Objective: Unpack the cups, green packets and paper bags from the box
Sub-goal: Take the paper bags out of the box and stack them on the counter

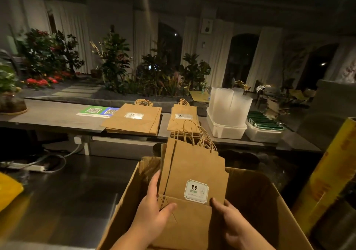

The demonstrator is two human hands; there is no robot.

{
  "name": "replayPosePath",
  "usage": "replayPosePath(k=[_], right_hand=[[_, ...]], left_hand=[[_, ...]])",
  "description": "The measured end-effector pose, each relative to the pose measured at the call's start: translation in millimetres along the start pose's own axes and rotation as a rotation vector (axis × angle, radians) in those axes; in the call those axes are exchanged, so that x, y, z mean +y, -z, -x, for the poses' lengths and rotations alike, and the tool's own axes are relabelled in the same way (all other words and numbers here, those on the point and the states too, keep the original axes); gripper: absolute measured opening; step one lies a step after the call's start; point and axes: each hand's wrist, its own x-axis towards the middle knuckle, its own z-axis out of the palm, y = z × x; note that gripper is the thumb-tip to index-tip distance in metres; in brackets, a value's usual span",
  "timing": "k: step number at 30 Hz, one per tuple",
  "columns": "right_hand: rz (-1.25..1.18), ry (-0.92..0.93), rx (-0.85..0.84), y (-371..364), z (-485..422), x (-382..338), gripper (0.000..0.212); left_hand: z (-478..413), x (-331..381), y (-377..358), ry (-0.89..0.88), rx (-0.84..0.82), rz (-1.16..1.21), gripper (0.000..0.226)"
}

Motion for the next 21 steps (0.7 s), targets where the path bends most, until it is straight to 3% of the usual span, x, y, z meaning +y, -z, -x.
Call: replayPosePath(k=[5,8,12,15,21], right_hand=[[-0.08,0.224,-0.134,-37.6,12.6,-22.9,0.028],[-0.078,0.386,-0.274,-70.2,33.2,-46.4,0.028],[0.124,0.625,-0.326,-115.6,54.5,-65.9,0.032],[0.232,0.792,-0.333,-150.5,67.6,-64.2,0.032],[0.242,0.792,-0.35,-188.3,75.4,-27.8,0.035]], left_hand=[[-0.1,25.4,42.4,0.003,0.117,0.005,0.098],[2.3,40.3,77.5,-0.059,0.218,-0.006,0.087],[11.3,47.4,120.9,-0.084,0.298,-0.057,0.057],[20.5,41.5,147.0,-0.025,0.354,-0.043,0.052],[41.9,8.5,177.5,0.061,0.422,-0.055,0.061]])
